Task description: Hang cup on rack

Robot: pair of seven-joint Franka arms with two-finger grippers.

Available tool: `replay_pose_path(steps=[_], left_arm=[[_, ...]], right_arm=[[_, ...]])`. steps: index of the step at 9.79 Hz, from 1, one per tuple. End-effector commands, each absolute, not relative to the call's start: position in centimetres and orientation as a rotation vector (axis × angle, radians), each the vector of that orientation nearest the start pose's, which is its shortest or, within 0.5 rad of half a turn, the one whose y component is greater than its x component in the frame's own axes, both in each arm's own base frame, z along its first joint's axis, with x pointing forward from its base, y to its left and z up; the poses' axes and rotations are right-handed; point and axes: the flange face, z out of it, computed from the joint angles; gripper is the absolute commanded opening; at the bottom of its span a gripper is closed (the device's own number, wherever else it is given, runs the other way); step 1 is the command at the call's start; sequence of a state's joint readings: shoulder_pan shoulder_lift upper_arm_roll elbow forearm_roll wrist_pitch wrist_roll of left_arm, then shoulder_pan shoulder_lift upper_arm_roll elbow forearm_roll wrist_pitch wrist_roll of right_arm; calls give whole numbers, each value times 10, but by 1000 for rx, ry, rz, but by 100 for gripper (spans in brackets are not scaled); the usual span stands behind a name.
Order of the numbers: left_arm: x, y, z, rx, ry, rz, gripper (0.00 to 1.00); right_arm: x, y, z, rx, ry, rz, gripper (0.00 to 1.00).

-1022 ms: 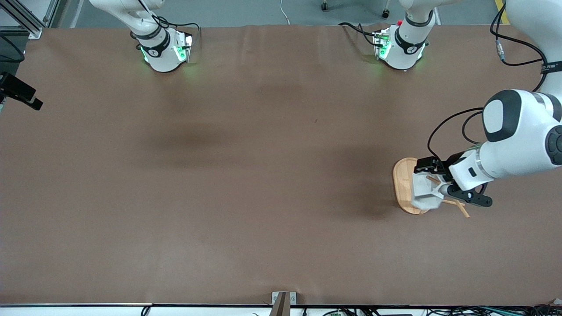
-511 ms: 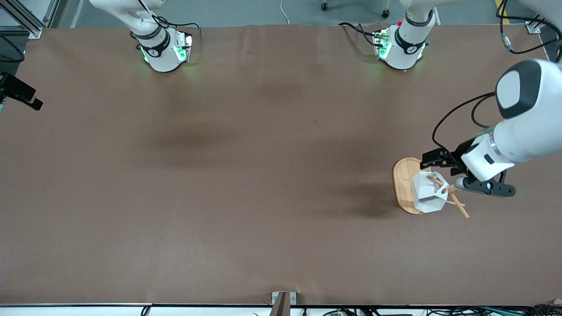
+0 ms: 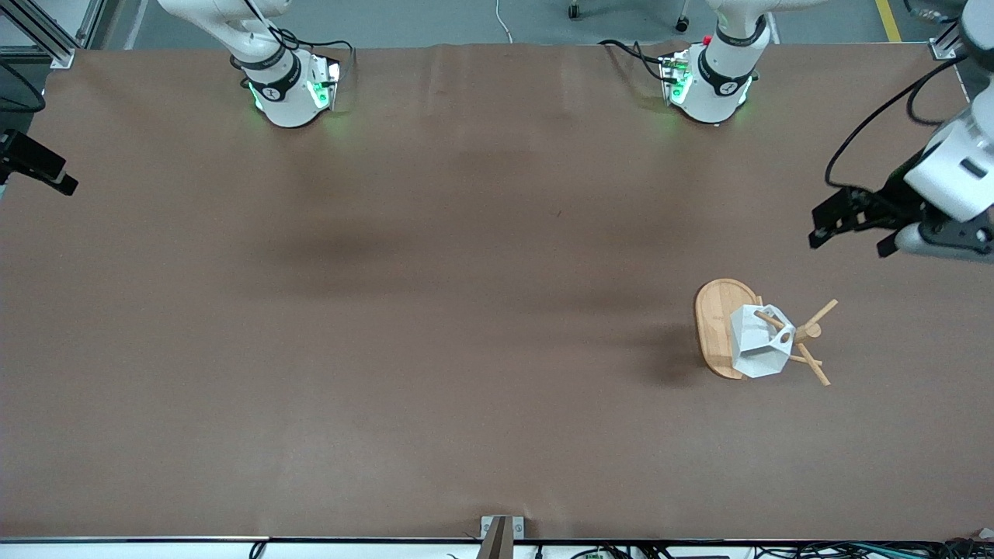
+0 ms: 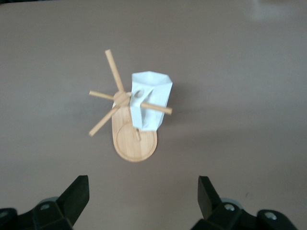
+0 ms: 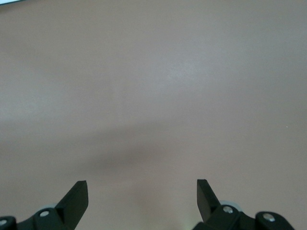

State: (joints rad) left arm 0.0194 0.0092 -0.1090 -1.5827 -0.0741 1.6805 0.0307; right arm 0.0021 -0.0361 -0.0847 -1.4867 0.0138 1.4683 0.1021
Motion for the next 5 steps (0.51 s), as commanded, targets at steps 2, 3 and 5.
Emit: replay_pose_path(steps=[2,3,5], left_arm=[[529,-59,633,-3160,211,-23,100],[518,-58,638,-3143,202,-33,100],[503,-54,637,-3110,173,-28,100]], right_arm=[[530,-44,674,-3120,312,-19,100],[530,-45,674,-3120,314,-19,100],[530,-47,674,-3119,319,-21,100]])
